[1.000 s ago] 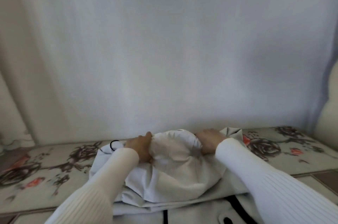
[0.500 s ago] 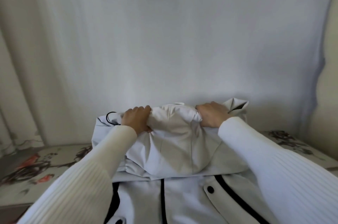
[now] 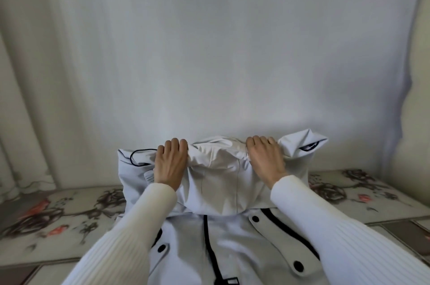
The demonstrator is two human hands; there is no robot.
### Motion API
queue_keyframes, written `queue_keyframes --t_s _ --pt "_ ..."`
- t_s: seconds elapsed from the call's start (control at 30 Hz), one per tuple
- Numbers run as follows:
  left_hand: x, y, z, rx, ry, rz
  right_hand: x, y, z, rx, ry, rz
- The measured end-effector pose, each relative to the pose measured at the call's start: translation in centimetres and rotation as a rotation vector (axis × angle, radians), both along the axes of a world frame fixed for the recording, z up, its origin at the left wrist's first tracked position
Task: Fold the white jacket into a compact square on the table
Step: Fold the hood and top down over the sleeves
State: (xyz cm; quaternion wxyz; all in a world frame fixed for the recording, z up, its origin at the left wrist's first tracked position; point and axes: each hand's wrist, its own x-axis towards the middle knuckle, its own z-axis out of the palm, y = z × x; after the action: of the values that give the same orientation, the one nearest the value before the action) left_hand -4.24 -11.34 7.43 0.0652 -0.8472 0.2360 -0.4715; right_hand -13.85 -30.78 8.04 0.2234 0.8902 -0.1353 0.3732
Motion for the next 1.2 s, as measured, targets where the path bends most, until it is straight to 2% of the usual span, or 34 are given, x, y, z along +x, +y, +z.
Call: queue_keyframes --t_s 0.4,0.6,0.7,0.87,0.97,1.2 --pt "-3.0 1.9 -1.9 0.070 0.066 0.009 -2.9 1.2 -1.8 0.003 0.050 -0.018" --pt "-5.1 3.4 -2.4 0.085 0.200 0.011 -5.3 1.6 -2.1 0.033 0.158 0.027" --pt "-6.6 4.1 -2.4 0.096 0.146 -0.007 -7.0 2.4 -2.2 -0.015 0.105 0.034" --pt "-8.4 5.3 -3.7 0.125 0.230 -0.019 -10.0 4.0 -3.5 -0.072 0.085 0.057" --pt "-9.8 6.1 -4.4 0.143 0.203 -0.039 -11.4 4.4 -5.1 -0.087 0.115 0.067" --pt "-11.1 7.5 -8.0 0.267 0.400 -0.071 -14.5 4.9 -8.8 -0.021 0.203 0.132"
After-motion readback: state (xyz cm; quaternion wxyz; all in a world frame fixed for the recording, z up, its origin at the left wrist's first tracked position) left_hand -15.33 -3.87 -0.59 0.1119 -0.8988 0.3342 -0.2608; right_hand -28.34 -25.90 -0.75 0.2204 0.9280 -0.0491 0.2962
